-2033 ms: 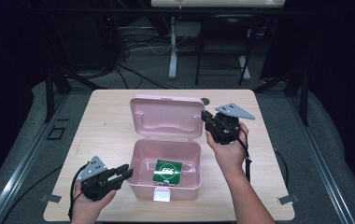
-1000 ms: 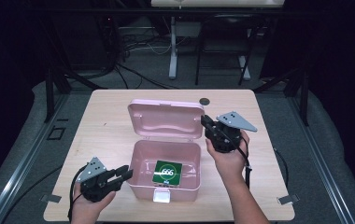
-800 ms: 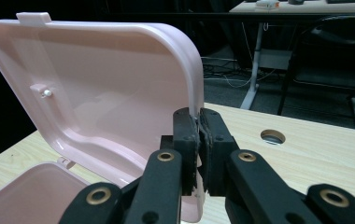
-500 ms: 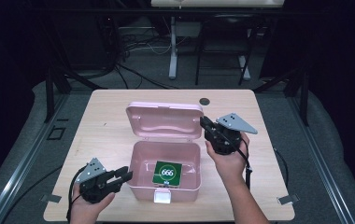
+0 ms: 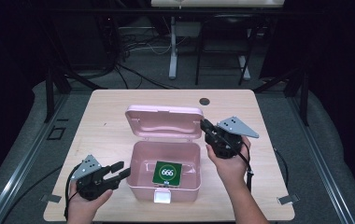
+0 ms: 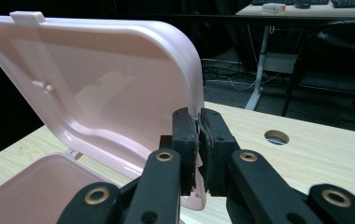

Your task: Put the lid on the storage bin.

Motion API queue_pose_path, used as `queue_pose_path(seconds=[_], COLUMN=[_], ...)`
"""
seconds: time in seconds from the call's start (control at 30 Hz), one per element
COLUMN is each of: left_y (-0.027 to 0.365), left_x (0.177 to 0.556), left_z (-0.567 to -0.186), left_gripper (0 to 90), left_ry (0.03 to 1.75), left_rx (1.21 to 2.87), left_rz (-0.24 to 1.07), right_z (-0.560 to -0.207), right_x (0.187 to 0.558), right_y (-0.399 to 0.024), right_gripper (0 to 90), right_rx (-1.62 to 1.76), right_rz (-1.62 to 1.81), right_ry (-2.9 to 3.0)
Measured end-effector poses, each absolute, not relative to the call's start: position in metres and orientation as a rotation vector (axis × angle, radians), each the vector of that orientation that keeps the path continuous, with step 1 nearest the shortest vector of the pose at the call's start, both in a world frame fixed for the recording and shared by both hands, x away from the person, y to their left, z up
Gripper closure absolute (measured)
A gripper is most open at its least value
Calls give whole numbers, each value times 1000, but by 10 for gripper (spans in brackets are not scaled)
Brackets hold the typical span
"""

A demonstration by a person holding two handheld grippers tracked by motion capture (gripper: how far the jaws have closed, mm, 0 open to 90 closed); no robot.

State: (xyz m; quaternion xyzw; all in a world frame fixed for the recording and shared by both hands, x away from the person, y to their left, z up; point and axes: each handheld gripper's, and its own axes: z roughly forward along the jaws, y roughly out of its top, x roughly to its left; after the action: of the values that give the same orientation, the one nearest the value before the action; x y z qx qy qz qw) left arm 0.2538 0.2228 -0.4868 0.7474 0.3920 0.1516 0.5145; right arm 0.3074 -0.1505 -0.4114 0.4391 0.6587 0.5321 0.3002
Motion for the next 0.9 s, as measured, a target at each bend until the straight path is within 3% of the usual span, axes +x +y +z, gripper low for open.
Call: queue_pose_path(seconds=[0.9], left_y=[213], left_x=[303], left_z=[-421], left_gripper=[592], left_ry=[915], left_rx=[1759], left_rz=[486], right_z=[-413], right_x=[297], right_y=[-152], right_gripper=[848], right_rx=[1181], right_rz=[1424], right_ry=[1760])
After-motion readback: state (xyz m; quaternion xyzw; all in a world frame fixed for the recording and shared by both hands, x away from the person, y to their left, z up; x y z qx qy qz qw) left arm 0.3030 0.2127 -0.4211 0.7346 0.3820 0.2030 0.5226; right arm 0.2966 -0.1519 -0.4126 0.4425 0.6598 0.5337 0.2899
